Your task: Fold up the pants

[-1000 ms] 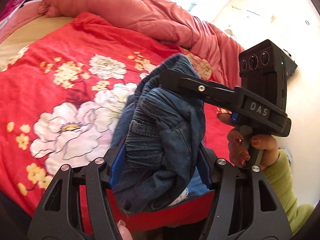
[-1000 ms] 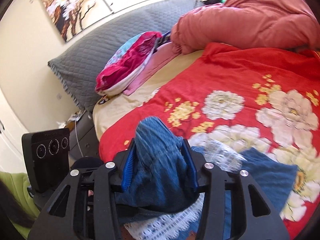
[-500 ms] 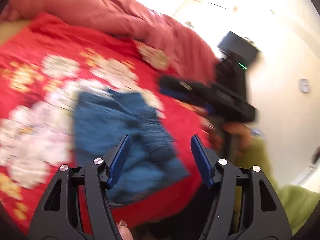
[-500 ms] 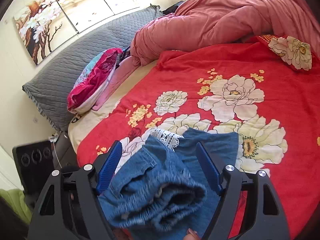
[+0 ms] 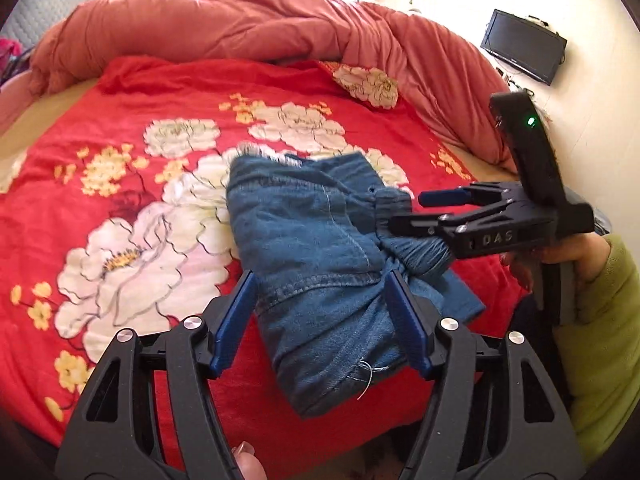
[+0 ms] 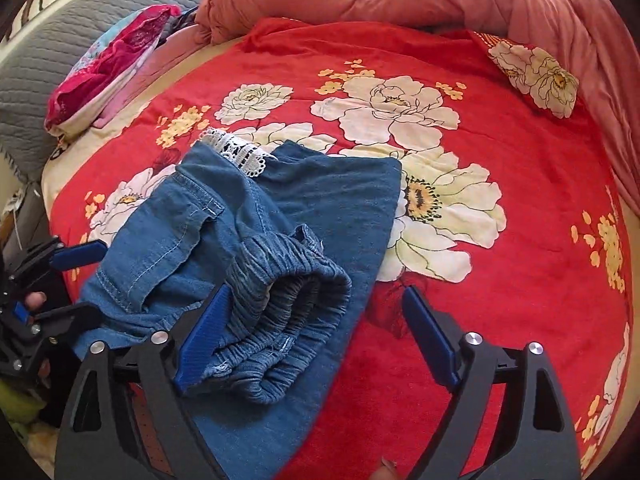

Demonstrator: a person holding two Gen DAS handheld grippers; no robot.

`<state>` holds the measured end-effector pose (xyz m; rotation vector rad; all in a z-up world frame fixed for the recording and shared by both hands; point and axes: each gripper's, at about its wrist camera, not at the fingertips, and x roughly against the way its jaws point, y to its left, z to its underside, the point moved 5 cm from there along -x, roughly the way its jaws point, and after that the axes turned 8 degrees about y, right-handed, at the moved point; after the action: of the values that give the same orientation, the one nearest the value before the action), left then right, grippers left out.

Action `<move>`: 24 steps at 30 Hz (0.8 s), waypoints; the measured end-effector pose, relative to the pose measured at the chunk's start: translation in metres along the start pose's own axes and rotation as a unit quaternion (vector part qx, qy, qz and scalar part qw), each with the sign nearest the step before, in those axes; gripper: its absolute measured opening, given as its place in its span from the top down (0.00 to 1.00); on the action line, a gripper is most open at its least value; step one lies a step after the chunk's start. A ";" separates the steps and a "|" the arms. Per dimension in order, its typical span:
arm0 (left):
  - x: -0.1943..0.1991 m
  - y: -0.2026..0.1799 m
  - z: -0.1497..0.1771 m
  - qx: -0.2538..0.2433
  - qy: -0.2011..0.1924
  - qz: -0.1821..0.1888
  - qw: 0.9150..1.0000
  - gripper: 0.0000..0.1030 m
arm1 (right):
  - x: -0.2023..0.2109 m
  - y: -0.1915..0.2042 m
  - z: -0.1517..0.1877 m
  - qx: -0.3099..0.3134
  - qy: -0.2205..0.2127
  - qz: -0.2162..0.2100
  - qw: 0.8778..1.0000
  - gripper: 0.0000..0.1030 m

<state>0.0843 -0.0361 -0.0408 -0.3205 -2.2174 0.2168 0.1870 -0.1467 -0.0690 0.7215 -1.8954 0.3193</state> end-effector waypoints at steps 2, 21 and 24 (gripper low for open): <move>0.012 0.003 -0.002 -0.002 -0.020 -0.015 1.000 0.44 | 0.000 0.001 0.000 0.002 -0.002 0.003 1.000 0.14; -0.013 0.036 -0.054 0.052 0.065 0.053 0.995 0.55 | 0.091 0.130 0.070 0.193 -0.136 -0.005 0.972 0.50; -0.036 0.030 -0.065 0.032 0.099 0.048 0.993 0.56 | 0.072 0.152 0.072 0.252 -0.118 0.038 0.960 0.50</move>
<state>0.1615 -0.0157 -0.0351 -0.3980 -1.9972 0.2947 0.0203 -0.0893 -0.0200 1.0615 -2.0910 0.8165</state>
